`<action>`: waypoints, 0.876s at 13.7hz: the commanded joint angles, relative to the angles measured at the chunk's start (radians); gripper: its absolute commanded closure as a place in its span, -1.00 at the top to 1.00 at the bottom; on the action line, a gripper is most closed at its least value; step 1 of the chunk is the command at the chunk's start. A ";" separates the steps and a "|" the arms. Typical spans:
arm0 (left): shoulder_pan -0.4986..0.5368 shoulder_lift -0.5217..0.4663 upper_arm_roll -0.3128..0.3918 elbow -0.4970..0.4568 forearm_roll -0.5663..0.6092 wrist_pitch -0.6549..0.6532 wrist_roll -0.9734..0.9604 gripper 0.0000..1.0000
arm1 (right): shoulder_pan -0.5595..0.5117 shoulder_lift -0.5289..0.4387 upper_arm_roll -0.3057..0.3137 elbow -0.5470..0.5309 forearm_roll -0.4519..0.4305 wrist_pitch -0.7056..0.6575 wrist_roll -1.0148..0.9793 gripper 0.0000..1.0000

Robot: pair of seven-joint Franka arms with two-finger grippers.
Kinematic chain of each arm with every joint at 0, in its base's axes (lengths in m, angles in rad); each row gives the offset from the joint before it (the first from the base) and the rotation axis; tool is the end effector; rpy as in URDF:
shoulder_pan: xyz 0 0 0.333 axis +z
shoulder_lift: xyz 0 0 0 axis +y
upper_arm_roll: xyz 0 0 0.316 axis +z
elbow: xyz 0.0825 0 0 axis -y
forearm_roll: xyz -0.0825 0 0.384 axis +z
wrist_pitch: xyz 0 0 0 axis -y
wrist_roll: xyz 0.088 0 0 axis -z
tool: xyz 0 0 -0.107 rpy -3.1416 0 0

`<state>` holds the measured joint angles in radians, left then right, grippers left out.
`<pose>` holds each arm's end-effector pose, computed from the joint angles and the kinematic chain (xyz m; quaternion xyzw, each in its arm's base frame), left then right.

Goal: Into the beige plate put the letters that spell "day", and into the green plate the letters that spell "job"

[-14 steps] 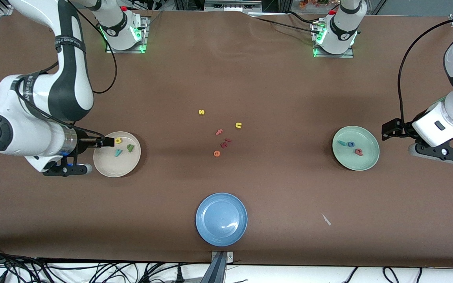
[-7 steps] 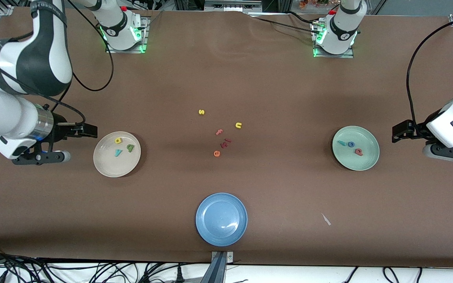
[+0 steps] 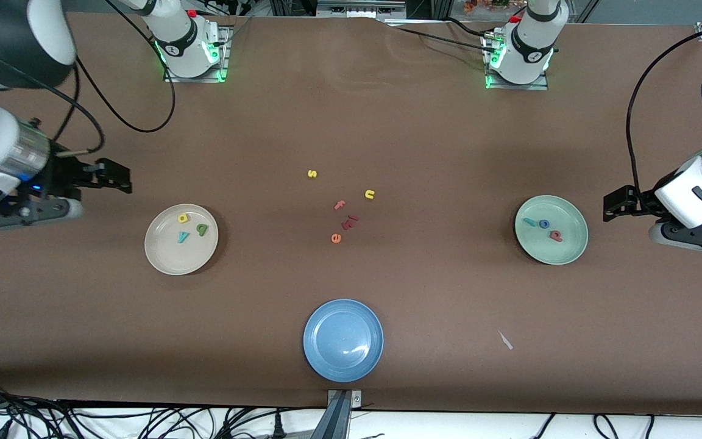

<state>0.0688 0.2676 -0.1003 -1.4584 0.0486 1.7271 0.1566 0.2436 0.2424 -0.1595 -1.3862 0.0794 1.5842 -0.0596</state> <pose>0.6432 -0.0082 0.5319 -0.9953 0.0959 -0.0005 0.0108 0.6225 0.0729 0.5710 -0.9970 -0.0723 0.0210 0.0203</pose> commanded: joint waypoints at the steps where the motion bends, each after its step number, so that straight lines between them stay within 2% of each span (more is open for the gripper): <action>1: -0.003 -0.005 0.002 0.009 -0.021 -0.001 0.024 1.00 | -0.102 -0.197 0.095 -0.262 -0.059 0.129 -0.008 1.00; 2: -0.003 -0.004 0.002 0.009 -0.023 -0.001 0.024 1.00 | -0.134 -0.242 0.127 -0.324 -0.087 0.170 -0.009 1.00; 4: -0.001 -0.004 0.002 0.009 -0.023 -0.001 0.024 1.00 | -0.184 -0.255 0.170 -0.327 -0.093 0.172 -0.012 1.00; 12: -0.001 -0.004 0.004 0.009 -0.021 -0.001 0.024 1.00 | -0.190 -0.221 0.164 -0.283 -0.076 0.093 -0.011 1.00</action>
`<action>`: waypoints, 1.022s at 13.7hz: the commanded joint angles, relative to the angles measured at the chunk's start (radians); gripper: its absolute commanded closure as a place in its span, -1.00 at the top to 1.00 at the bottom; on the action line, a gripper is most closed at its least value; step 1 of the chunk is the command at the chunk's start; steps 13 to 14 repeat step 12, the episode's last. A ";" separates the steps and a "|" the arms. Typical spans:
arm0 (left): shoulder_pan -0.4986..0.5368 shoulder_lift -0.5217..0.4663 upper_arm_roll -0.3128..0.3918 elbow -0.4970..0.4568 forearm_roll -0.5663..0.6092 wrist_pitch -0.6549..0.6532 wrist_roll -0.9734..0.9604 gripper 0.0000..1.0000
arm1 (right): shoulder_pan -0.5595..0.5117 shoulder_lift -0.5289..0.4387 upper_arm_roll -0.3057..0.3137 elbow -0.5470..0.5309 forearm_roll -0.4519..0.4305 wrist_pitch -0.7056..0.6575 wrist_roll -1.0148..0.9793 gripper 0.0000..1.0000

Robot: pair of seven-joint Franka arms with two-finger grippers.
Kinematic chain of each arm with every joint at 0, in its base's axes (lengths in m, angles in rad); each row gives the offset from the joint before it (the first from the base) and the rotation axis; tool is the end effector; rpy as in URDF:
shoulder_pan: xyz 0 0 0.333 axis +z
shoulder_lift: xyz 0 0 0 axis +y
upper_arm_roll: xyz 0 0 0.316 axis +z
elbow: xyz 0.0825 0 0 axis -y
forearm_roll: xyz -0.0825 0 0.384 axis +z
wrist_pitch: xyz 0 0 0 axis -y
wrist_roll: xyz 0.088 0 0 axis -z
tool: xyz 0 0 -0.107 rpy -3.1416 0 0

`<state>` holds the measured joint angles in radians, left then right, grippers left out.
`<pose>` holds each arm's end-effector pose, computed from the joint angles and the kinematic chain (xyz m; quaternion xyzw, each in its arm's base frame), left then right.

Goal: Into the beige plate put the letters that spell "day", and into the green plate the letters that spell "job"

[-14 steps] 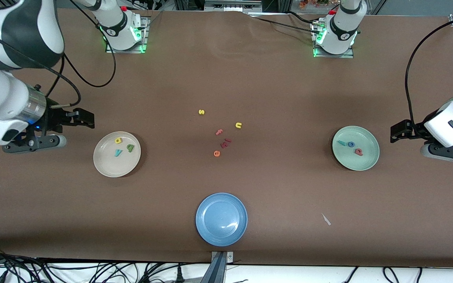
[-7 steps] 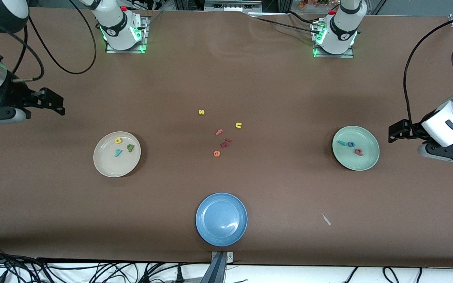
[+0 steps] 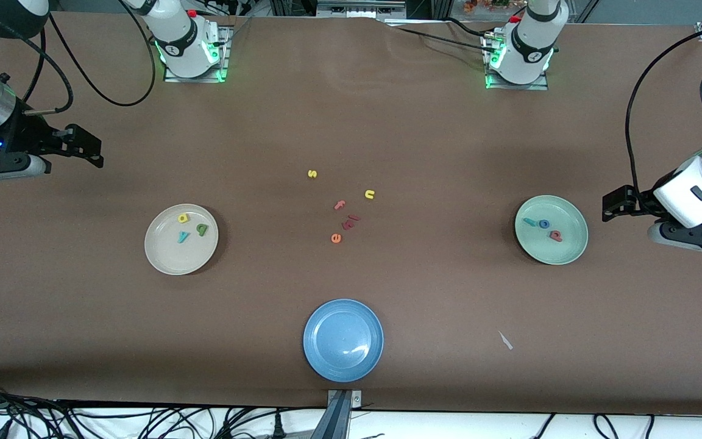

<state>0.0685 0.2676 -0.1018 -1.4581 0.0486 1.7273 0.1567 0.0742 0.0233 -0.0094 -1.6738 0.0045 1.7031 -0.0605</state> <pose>0.6432 -0.0093 0.5321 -0.9952 0.0968 -0.0008 0.0106 0.5686 0.0374 0.5740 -0.9980 -0.0623 -0.0030 0.0021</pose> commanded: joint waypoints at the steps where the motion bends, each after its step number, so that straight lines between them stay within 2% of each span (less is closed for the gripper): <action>1: -0.002 -0.004 0.005 0.008 -0.019 -0.002 0.024 1.00 | -0.019 -0.005 0.008 0.005 0.002 -0.054 0.001 1.00; 3: -0.002 -0.004 0.004 0.008 -0.019 -0.002 0.024 1.00 | -0.019 -0.003 0.006 0.008 0.009 -0.040 0.028 1.00; 5: -0.001 -0.004 0.004 0.008 -0.019 -0.002 0.026 1.00 | -0.019 -0.005 0.008 0.008 0.008 -0.031 0.154 1.00; 14: -0.007 0.018 0.002 0.005 -0.032 -0.003 0.027 1.00 | -0.019 0.010 0.008 0.020 0.005 -0.033 0.154 1.00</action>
